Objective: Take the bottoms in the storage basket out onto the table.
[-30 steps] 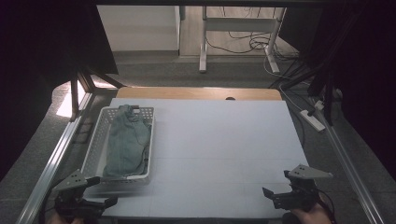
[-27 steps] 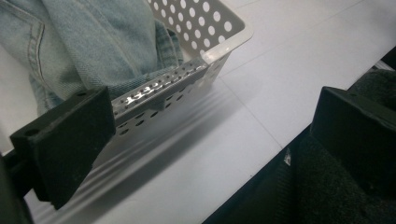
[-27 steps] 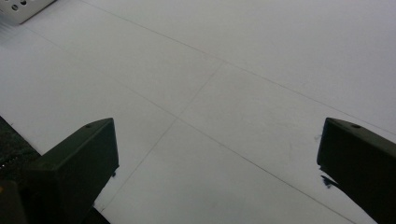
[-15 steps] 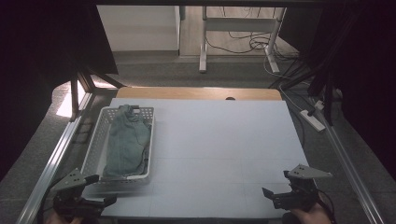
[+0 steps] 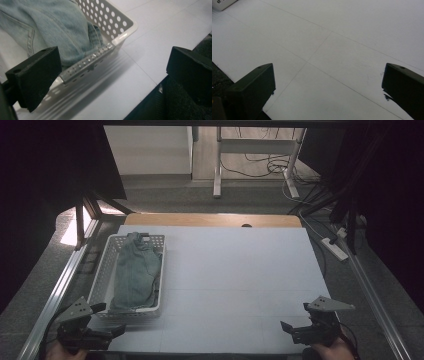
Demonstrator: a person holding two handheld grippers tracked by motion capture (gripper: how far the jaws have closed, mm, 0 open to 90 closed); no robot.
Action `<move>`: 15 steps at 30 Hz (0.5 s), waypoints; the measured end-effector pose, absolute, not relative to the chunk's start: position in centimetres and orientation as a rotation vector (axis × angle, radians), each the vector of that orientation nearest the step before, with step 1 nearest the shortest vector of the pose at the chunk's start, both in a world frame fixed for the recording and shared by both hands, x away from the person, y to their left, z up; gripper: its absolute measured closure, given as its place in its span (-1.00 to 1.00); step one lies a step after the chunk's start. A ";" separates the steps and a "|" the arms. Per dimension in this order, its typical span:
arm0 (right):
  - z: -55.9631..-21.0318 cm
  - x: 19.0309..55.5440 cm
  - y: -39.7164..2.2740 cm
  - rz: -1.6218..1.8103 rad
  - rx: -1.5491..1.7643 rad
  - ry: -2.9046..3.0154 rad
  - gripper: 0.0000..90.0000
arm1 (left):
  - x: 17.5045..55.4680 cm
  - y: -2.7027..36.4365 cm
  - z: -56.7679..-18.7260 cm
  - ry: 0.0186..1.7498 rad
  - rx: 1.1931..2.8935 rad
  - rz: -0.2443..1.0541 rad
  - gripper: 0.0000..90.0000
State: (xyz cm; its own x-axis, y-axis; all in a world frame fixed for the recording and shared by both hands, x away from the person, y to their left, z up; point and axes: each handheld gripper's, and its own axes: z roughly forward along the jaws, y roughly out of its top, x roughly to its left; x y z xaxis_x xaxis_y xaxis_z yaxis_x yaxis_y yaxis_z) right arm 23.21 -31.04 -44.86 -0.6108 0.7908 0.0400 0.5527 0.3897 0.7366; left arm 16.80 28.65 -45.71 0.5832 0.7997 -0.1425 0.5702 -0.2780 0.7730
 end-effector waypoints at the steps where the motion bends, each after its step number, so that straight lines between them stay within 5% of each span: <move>1: -44.9 23.2 -31.0 1.054 1.172 2.336 -1.00 | 16.8 28.7 -45.6 1.082 1.973 0.355 -1.00; 15: -44.9 23.3 -31.0 1.044 1.172 2.343 -1.00 | 17.9 28.3 -45.3 1.084 1.964 0.383 -1.00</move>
